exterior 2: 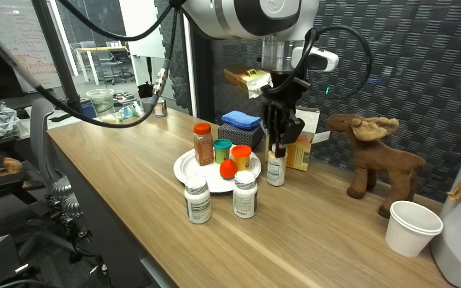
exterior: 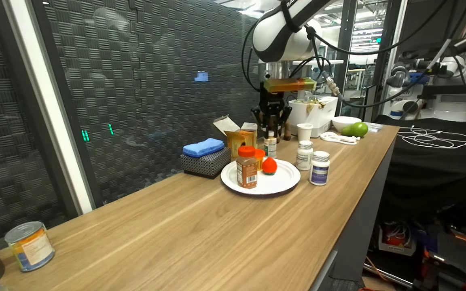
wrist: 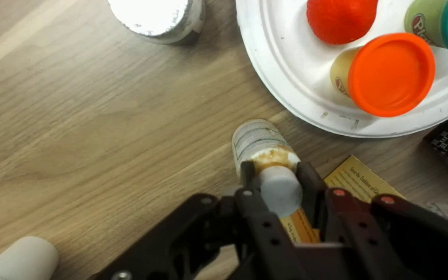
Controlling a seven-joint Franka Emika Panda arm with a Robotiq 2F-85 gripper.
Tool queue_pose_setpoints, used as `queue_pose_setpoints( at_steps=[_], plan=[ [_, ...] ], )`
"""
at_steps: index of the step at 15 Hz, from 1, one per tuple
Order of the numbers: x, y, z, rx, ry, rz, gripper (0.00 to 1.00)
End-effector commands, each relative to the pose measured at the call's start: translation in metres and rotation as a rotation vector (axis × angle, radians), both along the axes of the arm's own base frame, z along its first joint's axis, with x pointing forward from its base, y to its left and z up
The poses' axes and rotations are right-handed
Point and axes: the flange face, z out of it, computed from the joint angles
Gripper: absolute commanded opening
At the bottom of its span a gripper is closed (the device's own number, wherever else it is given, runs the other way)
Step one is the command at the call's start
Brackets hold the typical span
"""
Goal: Put the bottles on the tray
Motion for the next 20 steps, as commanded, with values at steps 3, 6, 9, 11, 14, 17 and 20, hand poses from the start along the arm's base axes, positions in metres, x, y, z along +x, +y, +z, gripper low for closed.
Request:
queue_pose_setpoints(
  at_steps=[3, 6, 9, 11, 14, 17, 20],
  plan=[
    [-0.008, 0.005, 0.019, -0.019, 0.001, -0.025, 0.08],
    [-0.028, 0.027, 0.040, -0.068, -0.015, -0.022, 0.08],
    [-0.054, 0.061, 0.064, -0.132, -0.033, -0.015, 0.08],
    [-0.074, 0.088, 0.077, -0.144, -0.046, -0.003, 0.08],
    [-0.107, 0.126, 0.089, -0.148, -0.068, 0.029, 0.08],
    [-0.131, 0.151, 0.094, -0.126, -0.075, 0.062, 0.08],
    [-0.141, 0.165, 0.088, -0.110, -0.092, 0.097, 0.08]
  ],
)
